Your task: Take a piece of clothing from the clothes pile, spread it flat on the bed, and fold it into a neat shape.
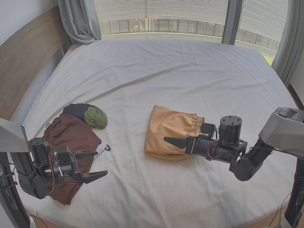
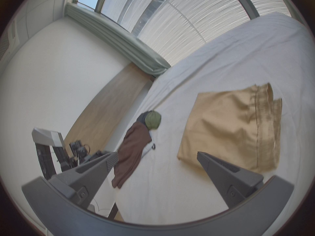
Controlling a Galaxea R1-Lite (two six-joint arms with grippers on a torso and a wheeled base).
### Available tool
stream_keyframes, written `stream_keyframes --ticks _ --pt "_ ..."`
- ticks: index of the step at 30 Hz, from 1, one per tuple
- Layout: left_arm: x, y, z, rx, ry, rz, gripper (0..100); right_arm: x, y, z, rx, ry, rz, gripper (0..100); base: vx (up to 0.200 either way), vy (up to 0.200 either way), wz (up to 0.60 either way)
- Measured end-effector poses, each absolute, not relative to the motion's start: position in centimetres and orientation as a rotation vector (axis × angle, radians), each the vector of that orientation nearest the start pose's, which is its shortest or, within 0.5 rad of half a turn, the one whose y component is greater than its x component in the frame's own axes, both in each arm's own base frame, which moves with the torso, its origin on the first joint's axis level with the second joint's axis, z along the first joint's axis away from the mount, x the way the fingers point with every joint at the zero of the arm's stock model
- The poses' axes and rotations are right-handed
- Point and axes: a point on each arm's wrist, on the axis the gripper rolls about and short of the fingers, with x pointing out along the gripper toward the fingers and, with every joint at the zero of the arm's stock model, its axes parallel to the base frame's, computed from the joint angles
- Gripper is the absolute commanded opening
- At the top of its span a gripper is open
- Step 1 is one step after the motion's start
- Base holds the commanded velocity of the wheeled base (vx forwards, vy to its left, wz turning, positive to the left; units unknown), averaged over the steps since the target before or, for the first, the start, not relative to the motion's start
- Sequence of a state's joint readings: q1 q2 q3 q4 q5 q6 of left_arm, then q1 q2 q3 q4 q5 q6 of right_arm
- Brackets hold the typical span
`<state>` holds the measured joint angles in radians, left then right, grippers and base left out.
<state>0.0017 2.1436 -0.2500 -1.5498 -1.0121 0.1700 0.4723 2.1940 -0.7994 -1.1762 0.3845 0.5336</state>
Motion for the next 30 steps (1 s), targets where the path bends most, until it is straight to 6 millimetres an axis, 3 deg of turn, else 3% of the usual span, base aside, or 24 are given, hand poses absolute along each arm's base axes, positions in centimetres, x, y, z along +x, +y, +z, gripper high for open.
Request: stream_keyframes --ticks 7,19,25,30 --pt "26.6 -1.8 3.2 -0.019 0.225 -1.020 100 36.9 15.4 4.9 0.514 0.405 0.680 100 0.000 0.000 0.00" --pt "26.6 -1.7 3.2 -0.024 0.228 -1.016 100 38.3 13.9 -0.5 0.515 0.461 0.612 100 0.000 0.000 0.00" --pt "26.5 -1.6 3.3 -0.030 0.225 -1.033 100 38.3 13.9 -0.6 0.515 0.448 0.616 100 0.000 0.000 0.00" --pt "26.3 -1.7 3.7 -0.027 0.213 -1.046 100 37.6 13.8 1.1 0.499 0.391 0.637 100 0.000 0.000 0.00"
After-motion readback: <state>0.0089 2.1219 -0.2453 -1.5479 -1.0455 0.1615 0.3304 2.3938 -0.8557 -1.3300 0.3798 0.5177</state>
